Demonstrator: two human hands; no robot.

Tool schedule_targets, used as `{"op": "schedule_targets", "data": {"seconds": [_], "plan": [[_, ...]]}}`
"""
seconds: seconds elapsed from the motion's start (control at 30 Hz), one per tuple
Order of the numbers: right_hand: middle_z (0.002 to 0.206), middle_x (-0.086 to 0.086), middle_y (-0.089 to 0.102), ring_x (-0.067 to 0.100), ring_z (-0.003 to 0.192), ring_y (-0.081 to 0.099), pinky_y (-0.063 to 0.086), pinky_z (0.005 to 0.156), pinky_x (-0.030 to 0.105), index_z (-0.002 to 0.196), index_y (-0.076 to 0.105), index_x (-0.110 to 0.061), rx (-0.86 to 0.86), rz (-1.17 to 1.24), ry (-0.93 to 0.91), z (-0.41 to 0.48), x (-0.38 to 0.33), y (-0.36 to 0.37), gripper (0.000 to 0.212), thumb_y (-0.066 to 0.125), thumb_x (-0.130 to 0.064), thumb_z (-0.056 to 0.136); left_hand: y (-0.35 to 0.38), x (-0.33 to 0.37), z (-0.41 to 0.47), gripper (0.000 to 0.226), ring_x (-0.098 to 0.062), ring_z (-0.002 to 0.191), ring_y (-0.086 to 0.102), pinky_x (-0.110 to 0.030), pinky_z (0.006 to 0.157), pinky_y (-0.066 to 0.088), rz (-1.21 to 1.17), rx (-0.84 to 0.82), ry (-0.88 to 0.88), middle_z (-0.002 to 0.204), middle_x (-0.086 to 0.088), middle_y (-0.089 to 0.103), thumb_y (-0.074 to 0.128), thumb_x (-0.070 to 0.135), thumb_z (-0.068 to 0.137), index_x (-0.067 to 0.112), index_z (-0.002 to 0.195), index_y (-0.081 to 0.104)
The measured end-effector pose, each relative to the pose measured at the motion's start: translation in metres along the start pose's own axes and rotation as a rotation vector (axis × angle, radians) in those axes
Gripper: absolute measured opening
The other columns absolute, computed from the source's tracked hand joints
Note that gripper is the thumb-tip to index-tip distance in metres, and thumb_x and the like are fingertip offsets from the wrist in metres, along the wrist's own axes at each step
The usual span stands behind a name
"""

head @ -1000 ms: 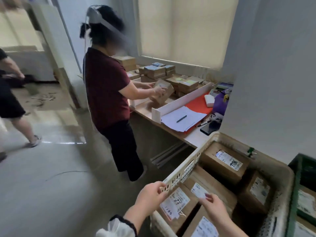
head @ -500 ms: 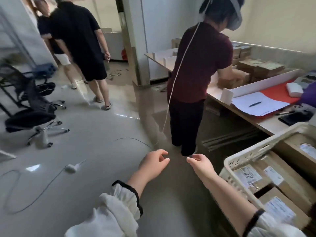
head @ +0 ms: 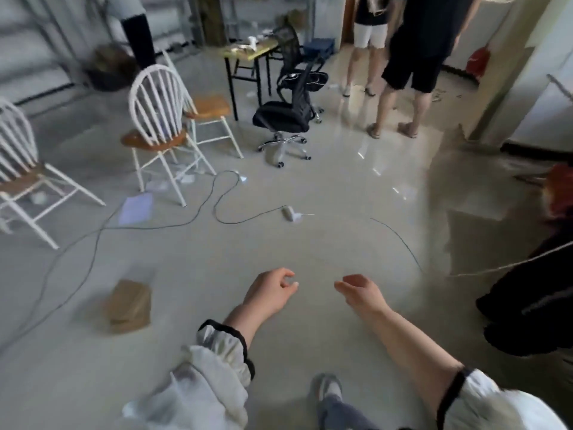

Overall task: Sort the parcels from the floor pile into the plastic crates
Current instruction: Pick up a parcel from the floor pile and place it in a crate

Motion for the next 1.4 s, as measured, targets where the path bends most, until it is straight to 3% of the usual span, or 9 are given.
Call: {"op": "schedule_targets", "data": {"seconds": [0.07, 0.17, 0.33, 0.43, 0.63, 0.8, 1.13, 1.23, 1.4], "plan": [[0.078, 0.006, 0.055, 0.019, 0.076, 0.050, 0.037, 0.057, 0.023, 0.114, 0.063, -0.001, -0.088, -0.064, -0.026, 0.015, -0.020, 0.032, 0.034, 0.064, -0.020, 0.086, -0.021, -0.031, -0.001, 0.033, -0.020, 0.102, 0.063, -0.027, 0.088, 0.048, -0.048, 0.069, -0.106, 0.108, -0.004, 0.067, 0.062, 0.030, 0.089, 0.018, 0.120, 0.062], [0.082, 0.004, 0.056, 0.019, 0.083, 0.052, 0.033, 0.052, 0.018, 0.118, 0.062, -0.005, -0.242, -0.119, -0.081, 0.038, -0.046, 0.085, 0.035, 0.065, -0.019, 0.086, -0.052, -0.074, -0.005, 0.032, -0.020, 0.102, 0.063, -0.029, 0.089, 0.050, -0.097, 0.182, -0.276, 0.110, -0.002, 0.067, 0.062, 0.032, 0.089, 0.019, 0.119, 0.063], [0.081, 0.009, 0.054, 0.023, 0.077, 0.051, 0.034, 0.065, 0.028, 0.106, 0.062, 0.006, -0.500, -0.274, -0.123, 0.072, -0.086, 0.160, 0.031, 0.062, -0.017, 0.085, -0.096, -0.124, -0.015, 0.031, -0.020, 0.100, 0.063, -0.026, 0.087, 0.047, -0.156, 0.351, -0.504, 0.111, -0.003, 0.068, 0.061, 0.030, 0.089, 0.018, 0.117, 0.064], [0.091, 0.007, 0.059, 0.023, 0.086, 0.055, 0.039, 0.071, 0.028, 0.104, 0.063, -0.006, -0.613, -0.329, -0.127, 0.089, -0.109, 0.188, 0.022, 0.061, -0.020, 0.088, -0.113, -0.139, -0.020, 0.033, -0.018, 0.090, 0.062, -0.026, 0.083, 0.048, -0.227, 0.433, -0.627, 0.102, 0.003, 0.064, 0.060, 0.037, 0.089, 0.022, 0.118, 0.063], [0.090, 0.009, 0.061, 0.024, 0.082, 0.058, 0.039, 0.059, 0.025, 0.097, 0.063, -0.009, -0.741, -0.477, -0.189, 0.116, -0.139, 0.244, 0.014, 0.061, -0.019, 0.088, -0.113, -0.171, -0.027, 0.033, -0.014, 0.082, 0.057, -0.020, 0.070, 0.042, -0.357, 0.537, -0.796, 0.095, 0.004, 0.059, 0.058, 0.033, 0.092, 0.018, 0.121, 0.061], [0.082, 0.010, 0.057, 0.025, 0.077, 0.055, 0.038, 0.060, 0.027, 0.081, 0.059, -0.013, -0.888, -0.565, -0.160, 0.114, -0.151, 0.305, 0.010, 0.058, -0.017, 0.089, -0.112, -0.214, -0.038, 0.034, -0.019, 0.096, 0.061, -0.024, 0.080, 0.046, -0.410, 0.543, -0.966, 0.107, -0.001, 0.063, 0.057, 0.034, 0.092, 0.018, 0.122, 0.060], [0.079, 0.011, 0.055, 0.024, 0.070, 0.052, 0.036, 0.060, 0.026, 0.076, 0.056, -0.008, -0.802, -0.585, -0.047, 0.164, -0.179, 0.456, 0.015, 0.055, -0.015, 0.090, -0.181, -0.378, 0.044, 0.033, -0.018, 0.098, 0.059, -0.020, 0.081, 0.043, -0.458, 0.372, -1.017, 0.111, -0.003, 0.064, 0.058, 0.035, 0.091, 0.019, 0.120, 0.061], [0.082, 0.009, 0.058, 0.025, 0.077, 0.055, 0.041, 0.067, 0.029, 0.072, 0.057, -0.014, -0.779, -0.603, -0.033, 0.193, -0.180, 0.533, 0.018, 0.054, -0.017, 0.090, -0.205, -0.454, 0.086, 0.032, -0.021, 0.100, 0.060, -0.023, 0.083, 0.044, -0.462, 0.398, -1.028, 0.113, -0.004, 0.064, 0.057, 0.035, 0.091, 0.019, 0.118, 0.062], [0.079, 0.010, 0.056, 0.024, 0.075, 0.052, 0.036, 0.065, 0.032, 0.063, 0.052, -0.013, -0.802, -0.571, -0.166, 0.249, -0.159, 0.690, 0.024, 0.054, -0.015, 0.086, -0.212, -0.582, 0.166, 0.031, -0.022, 0.099, 0.060, -0.027, 0.081, 0.047, -0.504, 0.521, -1.043, 0.113, -0.003, 0.063, 0.054, 0.033, 0.092, 0.017, 0.117, 0.061]]}}
Point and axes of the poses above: each hand's wrist, its own z-axis towards the middle knuckle, its own y-axis out of the palm, x = y × z, the point moved 1 cm from there along z, towards the middle knuckle
